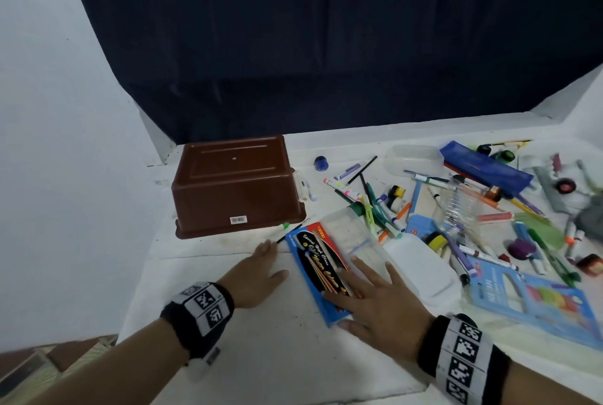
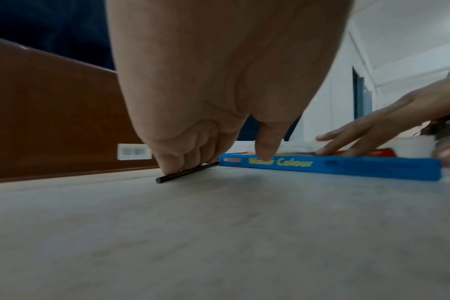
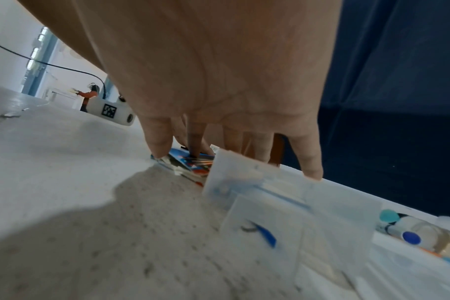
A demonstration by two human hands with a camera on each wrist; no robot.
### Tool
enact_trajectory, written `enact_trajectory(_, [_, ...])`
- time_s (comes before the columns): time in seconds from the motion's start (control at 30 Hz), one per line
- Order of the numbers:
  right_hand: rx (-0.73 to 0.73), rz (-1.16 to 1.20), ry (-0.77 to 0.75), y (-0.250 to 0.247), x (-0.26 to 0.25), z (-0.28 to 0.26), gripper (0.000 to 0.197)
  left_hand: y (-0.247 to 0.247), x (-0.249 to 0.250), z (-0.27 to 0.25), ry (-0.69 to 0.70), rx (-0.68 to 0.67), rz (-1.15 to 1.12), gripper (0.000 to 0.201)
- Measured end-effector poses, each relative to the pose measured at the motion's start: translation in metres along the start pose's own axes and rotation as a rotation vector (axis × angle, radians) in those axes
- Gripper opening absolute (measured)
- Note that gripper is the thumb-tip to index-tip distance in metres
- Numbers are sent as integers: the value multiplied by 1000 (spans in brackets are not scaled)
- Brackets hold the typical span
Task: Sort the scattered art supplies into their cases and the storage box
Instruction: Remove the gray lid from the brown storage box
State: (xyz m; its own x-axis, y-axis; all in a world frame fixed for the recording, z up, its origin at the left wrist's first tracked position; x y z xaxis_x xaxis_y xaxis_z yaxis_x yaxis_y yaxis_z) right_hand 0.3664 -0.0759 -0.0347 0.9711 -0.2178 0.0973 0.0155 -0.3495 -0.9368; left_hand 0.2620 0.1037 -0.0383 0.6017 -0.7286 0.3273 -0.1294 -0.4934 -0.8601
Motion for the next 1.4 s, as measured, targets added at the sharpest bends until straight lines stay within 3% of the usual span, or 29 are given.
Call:
enact_trajectory(0.1, [72, 28, -72, -9, 0, 0, 55, 4, 27, 7, 50, 54, -181, 66])
enact_trajectory(0.17, [73, 135, -144, -12, -2, -1, 68, 3, 38, 12, 66, 95, -303, 58])
enact_trajectory(0.23, [152, 246, -148, -25, 6, -9, 67, 2, 43, 15, 46, 126, -356, 49])
enact_trajectory(0.4, [370, 293, -6, -42, 66, -73, 54, 3, 46, 20, 13, 155, -320, 45])
enact_trajectory(0.53, [230, 231, 190, 0, 115, -131, 70, 4, 52, 20, -4, 176, -290, 44])
enact_trajectory(0.63, [91, 213, 187, 35, 117, -146, 63, 5, 60, 22, -5, 184, -321, 32])
enact_trajectory(0.8, [98, 291, 171, 52, 113, -145, 48, 10, 69, 31, -22, 201, -352, 30])
enact_trajectory(0.93, [190, 361, 114, 45, 119, -141, 22, 7, 83, 38, -24, 242, -344, 23])
enact_trajectory(1.1, [332, 463, 161, 12, 140, -127, 42, 2, 86, 41, -13, 272, -335, 22])
enact_trajectory(1.4, [564, 584, 303, -39, 202, -42, 24, -1, 60, 35, 73, 290, -770, 33])
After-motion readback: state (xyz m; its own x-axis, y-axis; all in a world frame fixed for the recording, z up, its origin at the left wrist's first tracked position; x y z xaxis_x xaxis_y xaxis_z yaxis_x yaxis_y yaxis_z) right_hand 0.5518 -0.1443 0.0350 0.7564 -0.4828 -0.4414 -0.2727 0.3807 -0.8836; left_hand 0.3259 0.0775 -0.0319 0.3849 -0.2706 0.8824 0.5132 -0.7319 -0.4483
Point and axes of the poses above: each hand's wrist, its own z-axis towards the middle knuckle, its own y-axis out of the palm, x = y × z, the point moved 10 cm from there along z, towards the middle knuckle
